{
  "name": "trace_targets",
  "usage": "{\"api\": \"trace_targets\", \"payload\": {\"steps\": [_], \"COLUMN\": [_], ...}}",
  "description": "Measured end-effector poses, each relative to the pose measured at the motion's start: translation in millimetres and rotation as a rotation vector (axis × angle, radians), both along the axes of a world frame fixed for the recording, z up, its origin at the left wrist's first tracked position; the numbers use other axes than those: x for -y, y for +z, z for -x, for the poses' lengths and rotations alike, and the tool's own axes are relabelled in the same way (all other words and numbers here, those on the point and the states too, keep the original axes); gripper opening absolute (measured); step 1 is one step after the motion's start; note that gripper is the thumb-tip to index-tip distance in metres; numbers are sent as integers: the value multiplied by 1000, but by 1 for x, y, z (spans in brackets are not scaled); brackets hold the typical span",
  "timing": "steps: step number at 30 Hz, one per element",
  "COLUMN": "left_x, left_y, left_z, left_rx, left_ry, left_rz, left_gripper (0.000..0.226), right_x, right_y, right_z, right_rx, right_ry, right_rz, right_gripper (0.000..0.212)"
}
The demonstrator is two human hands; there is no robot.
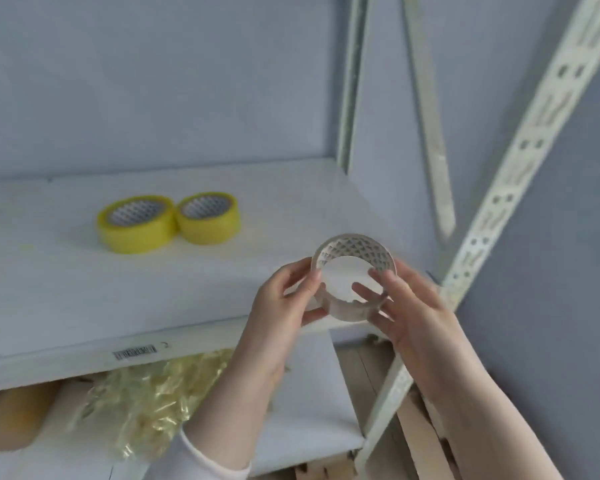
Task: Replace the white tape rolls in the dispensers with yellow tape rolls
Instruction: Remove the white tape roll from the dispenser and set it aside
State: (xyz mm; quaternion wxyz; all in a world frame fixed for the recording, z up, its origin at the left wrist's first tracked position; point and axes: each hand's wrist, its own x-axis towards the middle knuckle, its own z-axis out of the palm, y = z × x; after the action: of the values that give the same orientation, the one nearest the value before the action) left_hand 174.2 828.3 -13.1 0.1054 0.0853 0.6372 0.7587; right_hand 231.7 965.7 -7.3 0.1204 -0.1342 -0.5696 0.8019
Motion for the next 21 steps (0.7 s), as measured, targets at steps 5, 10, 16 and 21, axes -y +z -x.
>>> {"api": "trace_targets", "payload": {"steps": [5,10,16,21], "left_x": [14,9,2,0], "left_y": [6,5,-3,-10], "left_z": [55,108,159,187], "left_rx": [-83,-73,-57,-14], "left_ry": [43,47,120,144], "left_rz": [31,105,226,277], "left_gripper": [29,34,29,25], "right_x": [18,17,11,5], "right_y": [6,2,1,-8], "right_z": [78,146,198,227], "right_rx": [-20,44,176,237], "right_ry": [63,107,199,234], "right_rz": [-24,-162,-358,-535], "right_gripper": [39,47,52,52]}}
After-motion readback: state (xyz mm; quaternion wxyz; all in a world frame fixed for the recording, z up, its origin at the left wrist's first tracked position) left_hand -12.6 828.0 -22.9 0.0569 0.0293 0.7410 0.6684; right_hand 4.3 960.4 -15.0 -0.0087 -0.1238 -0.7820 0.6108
